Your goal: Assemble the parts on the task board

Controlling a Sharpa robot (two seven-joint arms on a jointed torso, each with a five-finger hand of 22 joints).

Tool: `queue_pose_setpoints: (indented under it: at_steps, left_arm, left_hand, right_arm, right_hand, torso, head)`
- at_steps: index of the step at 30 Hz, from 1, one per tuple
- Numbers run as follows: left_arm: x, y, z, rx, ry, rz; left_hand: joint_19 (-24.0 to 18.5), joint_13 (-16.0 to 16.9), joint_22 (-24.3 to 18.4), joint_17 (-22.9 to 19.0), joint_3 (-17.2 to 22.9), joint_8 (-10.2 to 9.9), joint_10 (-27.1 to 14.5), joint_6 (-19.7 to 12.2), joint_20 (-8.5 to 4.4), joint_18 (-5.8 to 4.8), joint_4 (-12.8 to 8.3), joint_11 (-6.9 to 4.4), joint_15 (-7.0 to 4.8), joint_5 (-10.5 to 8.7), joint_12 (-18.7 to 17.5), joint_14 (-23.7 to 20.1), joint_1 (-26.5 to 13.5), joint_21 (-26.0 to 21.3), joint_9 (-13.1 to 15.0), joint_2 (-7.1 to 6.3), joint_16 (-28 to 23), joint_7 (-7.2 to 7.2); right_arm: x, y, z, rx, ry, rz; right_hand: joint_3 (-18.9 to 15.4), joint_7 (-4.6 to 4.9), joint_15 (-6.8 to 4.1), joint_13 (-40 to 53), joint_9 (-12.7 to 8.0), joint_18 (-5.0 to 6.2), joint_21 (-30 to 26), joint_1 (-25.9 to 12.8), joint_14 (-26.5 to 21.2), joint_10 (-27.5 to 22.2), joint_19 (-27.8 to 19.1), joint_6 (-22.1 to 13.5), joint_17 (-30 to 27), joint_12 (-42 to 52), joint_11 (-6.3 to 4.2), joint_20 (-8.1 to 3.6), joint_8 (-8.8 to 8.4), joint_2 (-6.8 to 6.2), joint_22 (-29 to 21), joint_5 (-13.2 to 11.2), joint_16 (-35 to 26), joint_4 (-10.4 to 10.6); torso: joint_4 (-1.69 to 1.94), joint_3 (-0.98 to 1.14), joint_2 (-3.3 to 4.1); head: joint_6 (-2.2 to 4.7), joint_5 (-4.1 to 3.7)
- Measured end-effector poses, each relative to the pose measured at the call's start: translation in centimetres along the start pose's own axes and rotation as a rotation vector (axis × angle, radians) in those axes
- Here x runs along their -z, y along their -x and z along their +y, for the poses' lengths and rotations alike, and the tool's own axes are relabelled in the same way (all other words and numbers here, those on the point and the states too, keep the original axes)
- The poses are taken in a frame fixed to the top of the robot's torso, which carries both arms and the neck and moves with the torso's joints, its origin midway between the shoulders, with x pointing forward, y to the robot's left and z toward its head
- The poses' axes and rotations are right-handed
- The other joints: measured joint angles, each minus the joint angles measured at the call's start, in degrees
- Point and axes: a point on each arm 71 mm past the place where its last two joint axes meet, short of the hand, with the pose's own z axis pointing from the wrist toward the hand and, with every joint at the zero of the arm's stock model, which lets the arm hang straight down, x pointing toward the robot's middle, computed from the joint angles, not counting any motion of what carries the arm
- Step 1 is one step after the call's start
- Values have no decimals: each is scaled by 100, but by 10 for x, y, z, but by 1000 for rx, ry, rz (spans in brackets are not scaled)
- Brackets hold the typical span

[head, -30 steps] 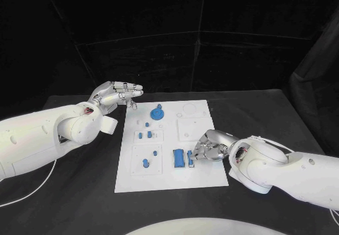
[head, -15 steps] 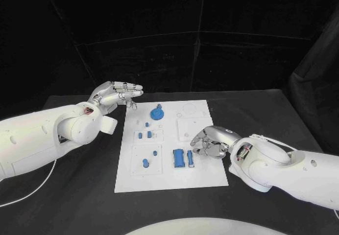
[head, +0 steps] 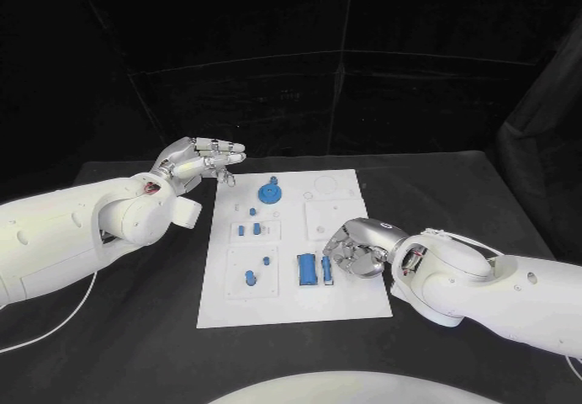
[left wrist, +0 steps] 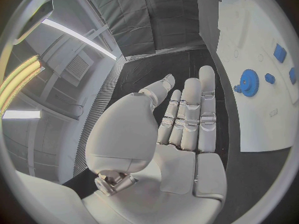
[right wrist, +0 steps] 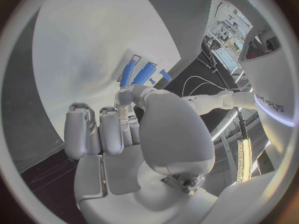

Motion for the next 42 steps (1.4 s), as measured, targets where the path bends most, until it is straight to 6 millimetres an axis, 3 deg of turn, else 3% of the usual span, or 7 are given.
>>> queue_pose_setpoints:
  at_steps: [17,20,23,27,33,38,42]
  left_arm:
    - [0,1,0,0,2,-1]
    - [0,1,0,0,2,-1]
    - [0,1,0,0,3,-1]
    - [0,1,0,0,4,-1]
    - [0,1,0,0,6,-1]
    - [0,1,0,0,7,-1]
    - [0,1,1,0,8,0]
  left_hand:
    - [0,0,-5,-14,0,0,-21,-41,0,0,0,21,0,0,21,0,0,0,1,0,0,0]
    - [0,0,-5,-15,0,0,-21,-41,0,0,0,21,0,0,22,0,0,0,1,0,0,0]
    - [0,0,-4,-20,0,0,-21,-62,0,0,0,21,0,0,21,0,0,0,-4,0,0,21]
    - [0,0,-4,-20,0,0,-21,-62,0,0,0,21,0,0,44,0,0,0,-4,0,23,21]
    - [0,0,-4,-26,0,0,-41,-62,0,0,0,41,10,0,44,-10,0,0,-4,0,23,21]
    - [0,0,-4,-31,-16,0,-41,-83,0,-1,-16,41,21,0,44,-20,0,0,-4,0,23,42]
    - [0,0,-8,-31,-16,0,-41,-83,0,-1,-16,41,20,0,44,-20,0,1,-3,0,23,42]
  right_arm:
    - [-3,-2,0,19,0,39]
    - [-3,-2,-1,14,-3,29]
    - [-3,-1,-2,-1,-6,1]
    - [-4,2,-3,-21,-5,-38]
    - [-6,4,-6,-37,-11,-66]
    - [-9,3,-6,-38,-19,-64]
    - [-11,0,-6,-37,-26,-54]
  right_hand:
    - [492,5,-1,-122,-110,0,30,-379,0,-45,-36,73,-52,-88,41,7,-18,-35,0,41,-40,-378]
    - [428,52,20,-604,-196,0,-126,-618,20,-385,-228,-515,-307,-728,79,56,-36,-125,0,-490,-242,-318]
    - [184,-21,19,-947,-241,0,-355,-807,20,-650,-436,-1636,-600,-1136,-17,56,-85,-201,-44,-1108,-495,-244]
    - [-219,-84,-3,-1059,-243,0,-488,-919,-2,-668,-504,-1984,-748,-1153,-35,7,-85,-307,-176,-1729,-626,-124]
    - [-950,-65,-3,-1136,-206,0,-535,-955,-2,-646,-504,-1711,-764,-1113,-13,7,-73,-342,-223,-2160,-661,58]
    - [-1603,-20,-2,-1185,-75,0,-570,-869,-2,-625,-471,-659,-744,-1028,8,41,294,-256,-234,-2329,-661,174]
    - [-1913,-116,-2,-1205,28,0,-570,-824,-2,-627,-445,-155,-720,-981,6,15,658,-222,-226,-2383,-661,219]
  torso:
    - [0,2,-8]
    - [0,0,-8]
    - [0,0,-8]
    - [1,-1,-8]
    - [3,-2,-6]
    - [3,0,-4]
    - [3,3,-2]
  head:
    - [-21,-7]
    - [-21,-7]
    - [-13,-7]
    - [-6,-6]
    - [-11,-2]
    - [-12,-2]
    - [-20,-2]
